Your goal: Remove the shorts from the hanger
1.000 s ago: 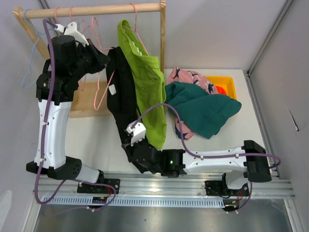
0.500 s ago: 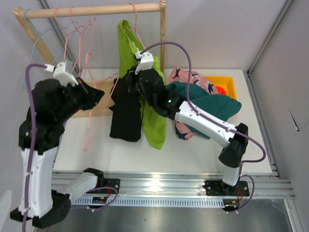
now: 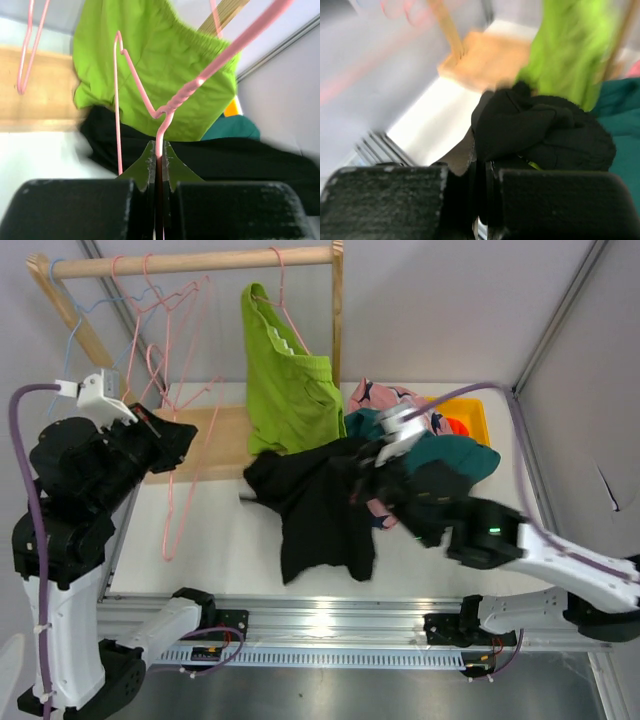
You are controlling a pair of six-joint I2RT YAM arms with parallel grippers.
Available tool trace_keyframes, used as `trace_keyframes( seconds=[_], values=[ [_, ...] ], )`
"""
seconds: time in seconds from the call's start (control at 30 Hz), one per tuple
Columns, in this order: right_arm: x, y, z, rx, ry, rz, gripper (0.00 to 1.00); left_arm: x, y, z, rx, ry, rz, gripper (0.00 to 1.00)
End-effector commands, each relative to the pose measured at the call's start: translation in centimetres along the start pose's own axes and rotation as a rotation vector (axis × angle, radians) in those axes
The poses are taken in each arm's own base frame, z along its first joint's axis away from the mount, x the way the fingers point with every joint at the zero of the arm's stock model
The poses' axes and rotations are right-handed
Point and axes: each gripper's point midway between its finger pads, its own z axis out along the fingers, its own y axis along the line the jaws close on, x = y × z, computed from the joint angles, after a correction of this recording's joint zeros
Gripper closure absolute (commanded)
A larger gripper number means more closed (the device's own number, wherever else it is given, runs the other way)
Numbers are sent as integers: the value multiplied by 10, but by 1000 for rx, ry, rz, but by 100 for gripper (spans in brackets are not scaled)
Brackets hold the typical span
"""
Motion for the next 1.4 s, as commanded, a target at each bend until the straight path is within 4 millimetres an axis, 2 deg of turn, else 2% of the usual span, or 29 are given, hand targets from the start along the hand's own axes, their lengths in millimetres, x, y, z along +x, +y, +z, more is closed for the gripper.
trace_keyframes(
  seconds=[0.0,0.1,0.13,0.17,0.2,0.23,0.3,0.33,0.37,0.4,0.43,0.47,0.57,0.63,0.67,0.77,0.8,0.83,0.87,0.93,0.97,1.0,1.07,1.1,1.17,1.2,1.3,1.33,1.37],
  values=[
    [-136,-36,-66,77,-277,75,100,10,2,10,19,1,-10,100],
    [-180,-57,-78,182,-360,-61,100,20,7,16,10,24,-14,100],
    [-193,-77,-76,260,-381,-108,100,20,6,15,14,19,-6,100],
    [-186,-85,-58,301,-330,-177,100,20,7,15,11,19,-3,100],
    [-212,-83,-62,250,-377,-166,100,20,7,15,12,19,1,100],
    [-223,-112,-58,331,-385,-183,100,18,8,15,9,17,15,100],
    [-224,-120,-35,301,-355,-185,100,17,12,14,-10,13,37,100],
    [-236,-126,-36,307,-380,-179,100,16,12,14,-12,10,43,100],
    [-243,-147,-35,358,-394,-184,100,16,13,15,-17,13,47,100],
    [-243,-156,-23,366,-384,-180,100,16,13,15,-18,12,57,100],
    [-251,-156,-21,330,-402,-165,100,16,13,16,-16,13,60,100],
    [-258,-175,-21,367,-418,-162,100,17,15,18,-21,18,61,100],
    [-271,-195,-4,356,-441,-133,100,18,14,22,-12,21,70,100],
    [-271,-207,13,365,-430,-125,100,17,13,23,-9,15,78,100],
    [-279,-206,11,358,-450,-128,100,18,14,25,-10,18,81,100],
    [-277,-216,21,369,-452,-124,100,18,16,26,-18,13,92,100],
    [-265,-226,30,384,-421,-117,100,18,17,27,-21,13,98,100],
    [-264,-223,26,378,-427,-108,100,19,19,28,-25,14,100,100],
    [-243,-233,40,380,-390,-101,100,18,18,28,-25,9,100,100],
    [-231,-236,43,376,-395,-79,100,18,17,30,-20,10,100,100],
    [-229,-232,33,370,-407,-69,100,18,17,31,-19,12,100,100],
    [-195,-245,44,389,-338,-49,100,18,17,32,-16,13,98,100],
    [-174,-250,43,390,-340,-4,100,16,16,35,-17,8,98,100],
    [-138,-258,40,409,-287,17,100,16,17,37,-21,9,100,100],
    [-118,-263,32,422,-305,49,100,12,16,41,-24,8,100,100],
    [-75,-279,38,462,-228,70,100,10,15,42,-22,7,100,100],
    [-29,-302,39,522,-173,97,100,3,11,45,-21,-1,98,100],
    [1,-319,39,560,-129,114,100,-8,5,41,-10,-28,99,100],
    [9,-329,41,573,-131,131,100,-9,6,48,-18,-18,100,100]
  ],
)
